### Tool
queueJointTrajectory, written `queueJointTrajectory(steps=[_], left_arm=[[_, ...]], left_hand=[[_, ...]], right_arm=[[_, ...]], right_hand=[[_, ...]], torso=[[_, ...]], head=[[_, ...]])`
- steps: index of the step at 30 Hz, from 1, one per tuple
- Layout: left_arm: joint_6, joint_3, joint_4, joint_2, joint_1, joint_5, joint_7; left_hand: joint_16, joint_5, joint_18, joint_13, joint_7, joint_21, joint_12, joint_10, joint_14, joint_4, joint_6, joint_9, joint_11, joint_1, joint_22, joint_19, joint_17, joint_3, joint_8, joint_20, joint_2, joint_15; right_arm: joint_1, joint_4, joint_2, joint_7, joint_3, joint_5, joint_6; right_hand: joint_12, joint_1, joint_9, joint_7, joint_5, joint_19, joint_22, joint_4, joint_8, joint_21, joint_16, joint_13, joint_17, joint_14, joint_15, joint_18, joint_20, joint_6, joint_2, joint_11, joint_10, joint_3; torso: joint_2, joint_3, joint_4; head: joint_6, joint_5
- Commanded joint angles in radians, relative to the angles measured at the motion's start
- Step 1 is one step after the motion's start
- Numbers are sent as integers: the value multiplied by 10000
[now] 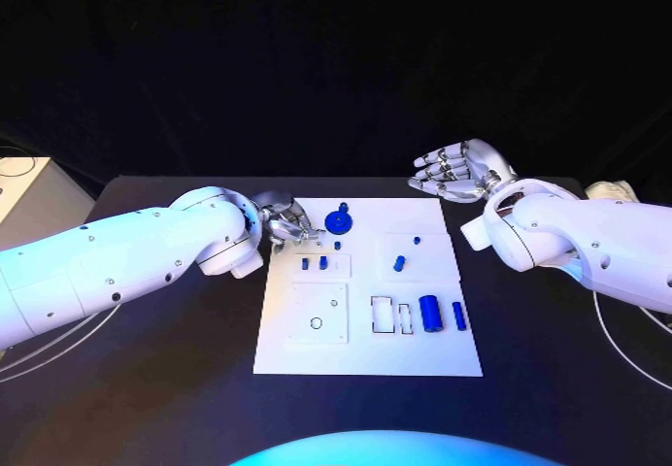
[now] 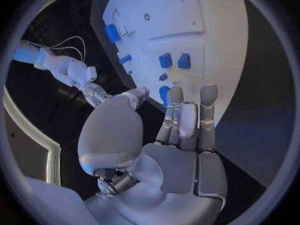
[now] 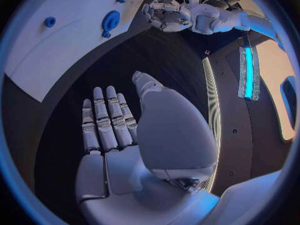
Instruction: Assemble the parts on the task board
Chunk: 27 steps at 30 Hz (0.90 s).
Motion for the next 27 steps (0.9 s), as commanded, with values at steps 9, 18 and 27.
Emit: queueJointTrajectory(steps=[9, 18, 27], left_arm=[[-1484, -272, -452, 650, -229, -1733, 3037], [-1276, -379, -1010, 1149, -397, -3215, 3223], [-635, -400, -1396, 1443, -431, -3939, 2734]], left_hand=[[-814, -142, 120, -1435, 264, -780, -1261, -1796, -2095, -296, -801, -1563, 342, 2545, -474, -503, -2202, 361, -378, 357, -323, 343], [-592, -160, 119, -2045, 114, -720, -1647, -1904, -2318, -408, -714, -2221, 372, 2983, -370, -598, -2611, 238, -365, 382, -452, 371], [102, -119, 129, -2798, 18, -366, -2106, -1774, -2053, -444, -47, -3187, 439, 3211, -78, -590, -2724, 347, -544, 425, -547, 427]], right_arm=[[-19, -49, 41, 108, 1, -104, 165], [-23, -35, 63, 100, -1, -123, 164], [-25, -15, 70, 78, -2, -156, 165]], right_hand=[[-33, 125, -26, 156, 44, 206, 44, -52, -45, 40, 31, -6, -15, 59, -38, 49, 15, 110, 110, 30, 43, 8], [-48, 149, -37, 154, 51, 244, 52, -64, -62, 56, 37, -12, -22, 80, -45, 64, 16, 98, 120, 32, 11, 25], [-47, 152, -38, 154, 52, 240, 52, -66, -64, 57, 38, -12, -23, 84, -47, 66, 17, 99, 121, 31, 10, 29]], torso=[[13, -6, -7], [23, -3, -15], [16, 5, -6]], head=[[86, -34], [129, -52], [128, -76]])
